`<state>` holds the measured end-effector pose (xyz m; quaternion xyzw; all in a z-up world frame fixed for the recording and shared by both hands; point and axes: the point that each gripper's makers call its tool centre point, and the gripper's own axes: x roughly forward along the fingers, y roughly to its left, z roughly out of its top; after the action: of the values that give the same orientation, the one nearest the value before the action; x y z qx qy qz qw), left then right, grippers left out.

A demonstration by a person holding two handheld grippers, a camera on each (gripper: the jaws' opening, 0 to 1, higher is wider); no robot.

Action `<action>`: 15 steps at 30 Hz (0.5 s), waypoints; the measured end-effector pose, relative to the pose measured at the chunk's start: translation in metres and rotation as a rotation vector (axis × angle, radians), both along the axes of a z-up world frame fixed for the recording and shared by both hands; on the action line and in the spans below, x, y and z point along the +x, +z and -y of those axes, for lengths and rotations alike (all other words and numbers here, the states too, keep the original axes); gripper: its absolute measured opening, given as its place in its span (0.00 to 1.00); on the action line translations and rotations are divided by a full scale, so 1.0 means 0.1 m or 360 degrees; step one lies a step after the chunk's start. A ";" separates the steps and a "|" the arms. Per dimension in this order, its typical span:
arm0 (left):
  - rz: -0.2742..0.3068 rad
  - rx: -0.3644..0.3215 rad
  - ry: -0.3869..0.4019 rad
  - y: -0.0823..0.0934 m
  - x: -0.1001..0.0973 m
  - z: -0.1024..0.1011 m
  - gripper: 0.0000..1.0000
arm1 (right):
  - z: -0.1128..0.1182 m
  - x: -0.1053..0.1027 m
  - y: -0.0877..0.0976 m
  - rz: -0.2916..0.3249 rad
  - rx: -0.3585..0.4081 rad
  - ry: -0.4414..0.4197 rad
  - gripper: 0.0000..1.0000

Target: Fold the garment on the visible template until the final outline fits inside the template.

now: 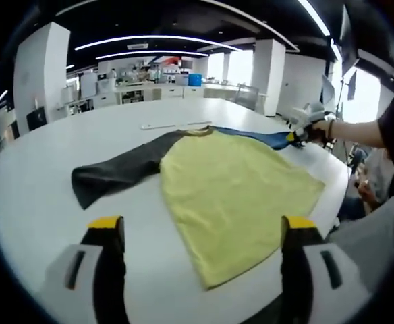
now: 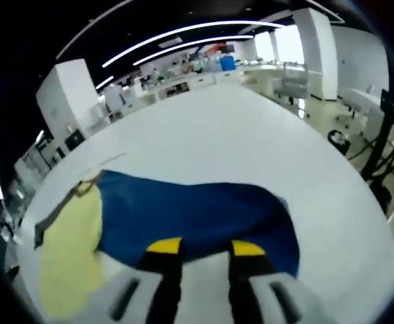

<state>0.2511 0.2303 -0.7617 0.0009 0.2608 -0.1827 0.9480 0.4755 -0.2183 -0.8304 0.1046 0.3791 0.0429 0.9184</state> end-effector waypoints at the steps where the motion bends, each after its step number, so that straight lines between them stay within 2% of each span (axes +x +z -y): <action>1: -0.0004 -0.0002 0.0001 -0.01 0.00 0.00 0.93 | 0.08 0.09 -0.06 -0.0007 -0.0018 -0.0006 0.18; 3: -0.0006 0.0003 0.0003 -0.01 0.01 0.01 0.93 | 0.14 0.13 -0.11 -0.0020 -0.0015 -0.0028 0.16; 10: -0.0021 0.0015 0.0000 -0.04 0.00 0.02 0.92 | 0.25 0.18 -0.13 -0.0017 -0.0061 -0.0046 0.01; 12: -0.0019 0.0012 0.0004 -0.03 0.00 0.01 0.91 | 0.19 0.12 -0.08 -0.0025 -0.0069 -0.0037 0.00; 15: -0.0014 0.0010 0.0010 -0.03 0.01 0.00 0.91 | 0.25 0.21 -0.07 -0.0007 -0.0123 0.0022 0.00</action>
<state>0.2523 0.2301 -0.7642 0.0022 0.2653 -0.1791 0.9474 0.4960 -0.2428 -0.8373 0.0664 0.3833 0.0344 0.9206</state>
